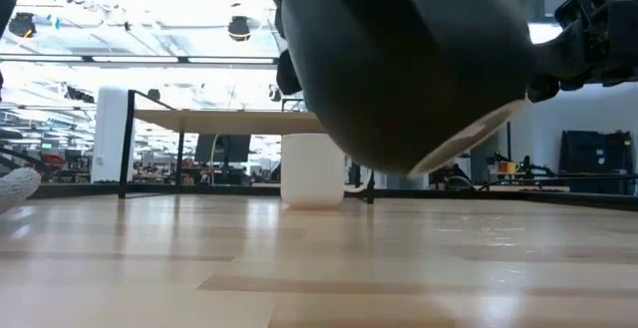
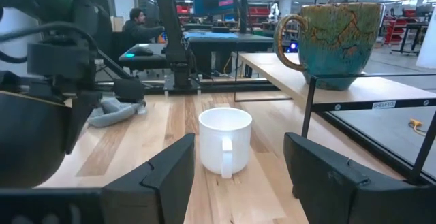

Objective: Stack small to large cups/mugs on shelf
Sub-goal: Put the black yellow mug on the shelf

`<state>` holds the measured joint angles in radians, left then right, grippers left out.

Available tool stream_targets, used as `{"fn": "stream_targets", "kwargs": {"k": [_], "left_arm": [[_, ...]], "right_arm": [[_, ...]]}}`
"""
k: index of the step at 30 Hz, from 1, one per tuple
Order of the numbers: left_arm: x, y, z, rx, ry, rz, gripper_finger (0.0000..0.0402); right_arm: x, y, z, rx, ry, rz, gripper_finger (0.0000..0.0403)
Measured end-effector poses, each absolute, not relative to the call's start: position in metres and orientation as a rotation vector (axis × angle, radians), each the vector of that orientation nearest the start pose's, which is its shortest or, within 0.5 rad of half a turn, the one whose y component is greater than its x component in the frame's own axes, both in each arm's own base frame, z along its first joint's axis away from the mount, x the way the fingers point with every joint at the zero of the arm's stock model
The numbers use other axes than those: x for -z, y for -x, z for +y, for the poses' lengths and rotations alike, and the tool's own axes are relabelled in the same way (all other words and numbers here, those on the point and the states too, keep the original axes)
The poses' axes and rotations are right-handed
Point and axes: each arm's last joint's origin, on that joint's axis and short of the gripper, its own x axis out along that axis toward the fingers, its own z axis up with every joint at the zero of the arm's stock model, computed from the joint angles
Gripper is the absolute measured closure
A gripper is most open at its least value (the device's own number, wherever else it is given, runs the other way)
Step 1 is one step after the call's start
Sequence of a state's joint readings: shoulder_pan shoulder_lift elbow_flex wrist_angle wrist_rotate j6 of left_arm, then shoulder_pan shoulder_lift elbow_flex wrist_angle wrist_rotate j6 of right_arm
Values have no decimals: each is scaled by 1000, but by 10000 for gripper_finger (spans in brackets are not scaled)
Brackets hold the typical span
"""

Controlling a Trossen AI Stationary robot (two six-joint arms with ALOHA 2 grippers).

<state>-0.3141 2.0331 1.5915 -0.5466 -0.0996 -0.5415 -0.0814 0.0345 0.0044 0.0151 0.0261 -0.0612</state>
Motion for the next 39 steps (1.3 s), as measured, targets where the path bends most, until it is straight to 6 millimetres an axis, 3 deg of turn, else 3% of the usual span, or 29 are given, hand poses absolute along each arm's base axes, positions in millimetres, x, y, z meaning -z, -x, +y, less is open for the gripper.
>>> {"fn": "stream_targets", "kwargs": {"k": [24,39], "left_arm": [[-207,-399,-122,-257,244,1186,390],[-277,-379,-101,-474,125,1370,390]], "right_arm": [[-164,-99,-9,107,60,18,158],[-164,-99,-9,106,60,18,158]]}}
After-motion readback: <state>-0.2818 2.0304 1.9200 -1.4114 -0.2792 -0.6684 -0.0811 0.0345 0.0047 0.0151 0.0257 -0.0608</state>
